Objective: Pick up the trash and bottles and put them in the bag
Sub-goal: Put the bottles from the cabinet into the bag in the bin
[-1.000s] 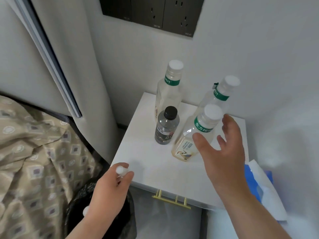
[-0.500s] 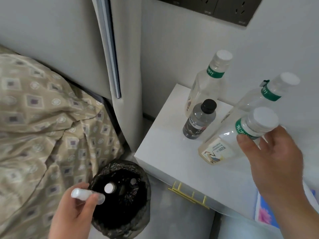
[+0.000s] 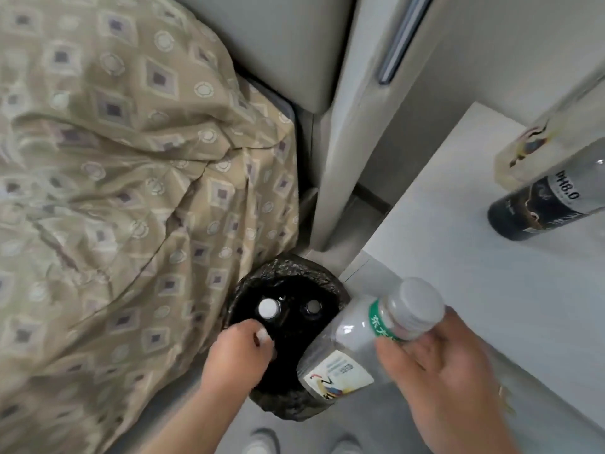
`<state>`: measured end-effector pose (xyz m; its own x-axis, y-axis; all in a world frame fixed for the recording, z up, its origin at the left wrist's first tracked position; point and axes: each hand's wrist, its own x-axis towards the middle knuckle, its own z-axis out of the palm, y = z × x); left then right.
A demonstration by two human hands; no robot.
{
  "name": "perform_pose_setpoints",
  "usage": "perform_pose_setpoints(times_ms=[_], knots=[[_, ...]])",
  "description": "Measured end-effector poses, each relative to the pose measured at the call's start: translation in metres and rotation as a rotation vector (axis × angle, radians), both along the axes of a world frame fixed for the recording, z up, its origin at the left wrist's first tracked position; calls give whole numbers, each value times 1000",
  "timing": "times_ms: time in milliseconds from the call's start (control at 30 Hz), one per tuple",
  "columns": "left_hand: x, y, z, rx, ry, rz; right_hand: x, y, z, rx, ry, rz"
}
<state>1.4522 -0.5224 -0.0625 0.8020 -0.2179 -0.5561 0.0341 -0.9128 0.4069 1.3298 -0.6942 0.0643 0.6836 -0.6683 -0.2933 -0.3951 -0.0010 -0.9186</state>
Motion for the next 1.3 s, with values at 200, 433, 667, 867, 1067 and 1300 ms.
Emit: perform_pose_setpoints(times_ms=[200, 433, 667, 867, 1067, 1300], knots=[[2, -16, -96, 172, 175, -15, 20, 17, -95, 10, 131, 77], [3, -28, -150, 141, 374, 377, 23, 13, -126, 10, 169, -14], [2, -12, -91, 48, 59, 15, 33, 16, -130, -22, 239, 11], [6, 47, -65, -1, -239, -288, 53, 27, -148, -63, 432, 133], [13, 68, -81, -8, 31, -352, 74, 30, -196, -57, 684, 261], [13, 74, -89, -25, 27, -368, 92, 30, -222, 141, 714, 209]])
